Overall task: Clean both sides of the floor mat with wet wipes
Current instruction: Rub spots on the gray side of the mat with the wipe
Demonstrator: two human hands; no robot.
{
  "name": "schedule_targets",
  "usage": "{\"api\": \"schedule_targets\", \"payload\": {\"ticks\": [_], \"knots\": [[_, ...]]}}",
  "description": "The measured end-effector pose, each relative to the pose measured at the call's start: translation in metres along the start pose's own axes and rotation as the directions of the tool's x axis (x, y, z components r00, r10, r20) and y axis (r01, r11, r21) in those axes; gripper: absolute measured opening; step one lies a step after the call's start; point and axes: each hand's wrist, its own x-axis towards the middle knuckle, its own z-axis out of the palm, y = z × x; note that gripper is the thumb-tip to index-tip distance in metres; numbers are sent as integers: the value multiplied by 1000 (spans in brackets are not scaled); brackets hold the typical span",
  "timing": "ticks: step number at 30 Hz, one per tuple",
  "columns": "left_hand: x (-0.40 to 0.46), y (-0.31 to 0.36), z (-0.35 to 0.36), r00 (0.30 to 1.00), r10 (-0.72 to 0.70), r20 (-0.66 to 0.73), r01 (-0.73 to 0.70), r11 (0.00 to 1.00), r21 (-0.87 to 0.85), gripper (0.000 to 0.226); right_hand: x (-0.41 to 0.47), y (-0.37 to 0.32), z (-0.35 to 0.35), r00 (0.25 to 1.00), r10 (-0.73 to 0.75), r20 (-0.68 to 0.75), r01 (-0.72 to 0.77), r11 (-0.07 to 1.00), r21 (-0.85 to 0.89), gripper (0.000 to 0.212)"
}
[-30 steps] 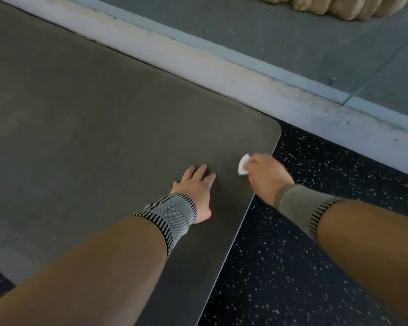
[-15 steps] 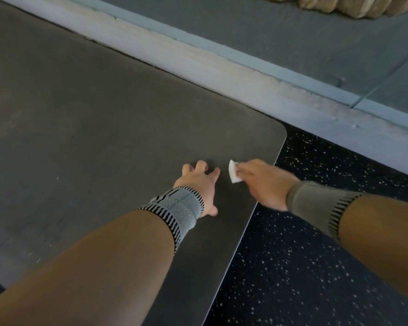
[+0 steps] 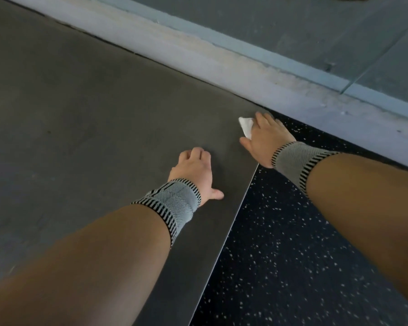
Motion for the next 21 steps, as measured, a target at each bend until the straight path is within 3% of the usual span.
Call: {"api": "schedule_targets", "payload": {"ticks": [3, 5, 9, 12, 15, 18, 19, 21], "knots": [[3, 1, 1, 1000, -8, 12, 8, 1000, -3, 106, 0, -6, 3, 991, 80, -109, -70, 993, 97, 57], [5, 1, 1, 1000, -21, 11, 21, 1000, -7, 105, -3, -12, 4, 977, 32, -212, 9, 982, 190, 41], [9, 2, -1, 999, -32, 13, 32, 999, -1, 107, -9, -15, 8, 945, -123, -303, 173, 975, 142, 26], [8, 1, 1, 1000, -27, 0, 27, 1000, 3, 107, -9, -16, 9, 952, -152, -264, 196, 969, 150, 22], [6, -1, 0, 1000, -1, 14, 2, 1000, -28, 113, 10, -4, -1, 983, -43, -179, 46, 999, 12, 22], [6, -1, -1, 999, 5, 53, -5, 1000, -5, 112, 21, 15, -12, 964, 159, -214, -144, 986, 84, 27], [7, 0, -1, 998, 3, 64, -3, 1000, -3, 112, 19, 15, -11, 969, 125, -214, -100, 987, 123, 32], [9, 1, -1, 997, -3, 78, 4, 1000, -7, 112, 8, 4, -3, 973, -95, -209, 129, 979, 155, 36]]}}
